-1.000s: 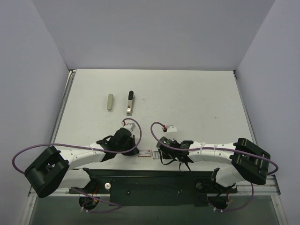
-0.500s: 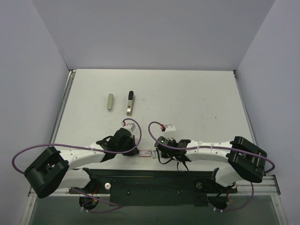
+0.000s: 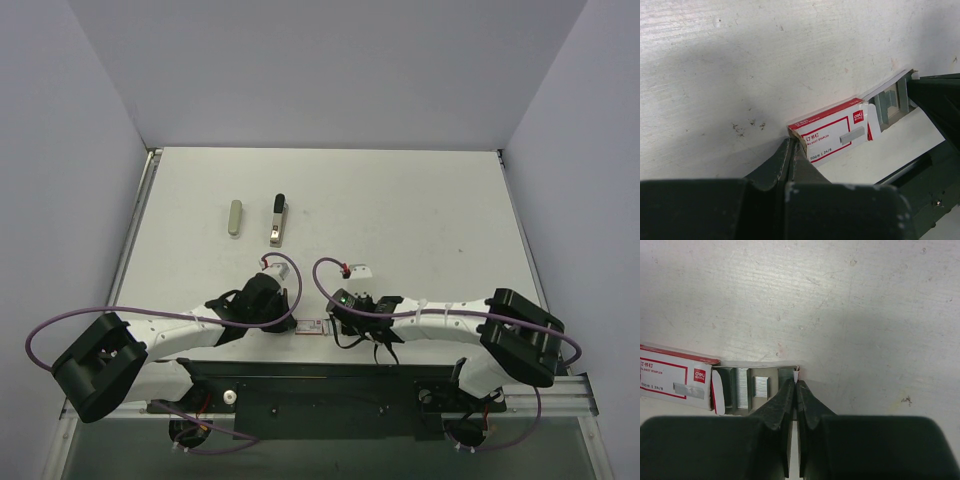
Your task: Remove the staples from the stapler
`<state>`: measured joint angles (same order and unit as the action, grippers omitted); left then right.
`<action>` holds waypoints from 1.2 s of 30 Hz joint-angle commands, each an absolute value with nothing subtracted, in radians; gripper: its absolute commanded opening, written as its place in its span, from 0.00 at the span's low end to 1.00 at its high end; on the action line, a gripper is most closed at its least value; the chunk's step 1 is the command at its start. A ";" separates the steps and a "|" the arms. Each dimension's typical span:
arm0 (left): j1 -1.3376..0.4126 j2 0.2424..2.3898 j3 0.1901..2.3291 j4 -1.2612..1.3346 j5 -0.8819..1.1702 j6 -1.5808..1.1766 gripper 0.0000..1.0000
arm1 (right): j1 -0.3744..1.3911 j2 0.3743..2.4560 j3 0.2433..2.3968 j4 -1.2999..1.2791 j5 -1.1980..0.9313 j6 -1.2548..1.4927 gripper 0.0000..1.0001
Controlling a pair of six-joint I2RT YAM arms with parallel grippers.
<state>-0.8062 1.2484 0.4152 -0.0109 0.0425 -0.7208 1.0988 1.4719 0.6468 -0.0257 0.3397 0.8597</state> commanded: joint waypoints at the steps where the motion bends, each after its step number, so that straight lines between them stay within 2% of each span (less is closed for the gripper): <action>1: -0.815 1.264 0.380 -0.063 0.054 -0.704 0.00 | 1.091 1.499 0.681 -0.040 0.374 0.867 0.00; 16: -0.825 1.266 0.376 -0.052 0.058 -0.709 0.00 | 1.075 1.534 0.696 -0.026 0.393 0.897 0.00; 36: -0.842 1.275 0.385 -0.057 0.052 -0.715 0.00 | 1.091 1.588 0.736 0.043 0.311 0.870 0.00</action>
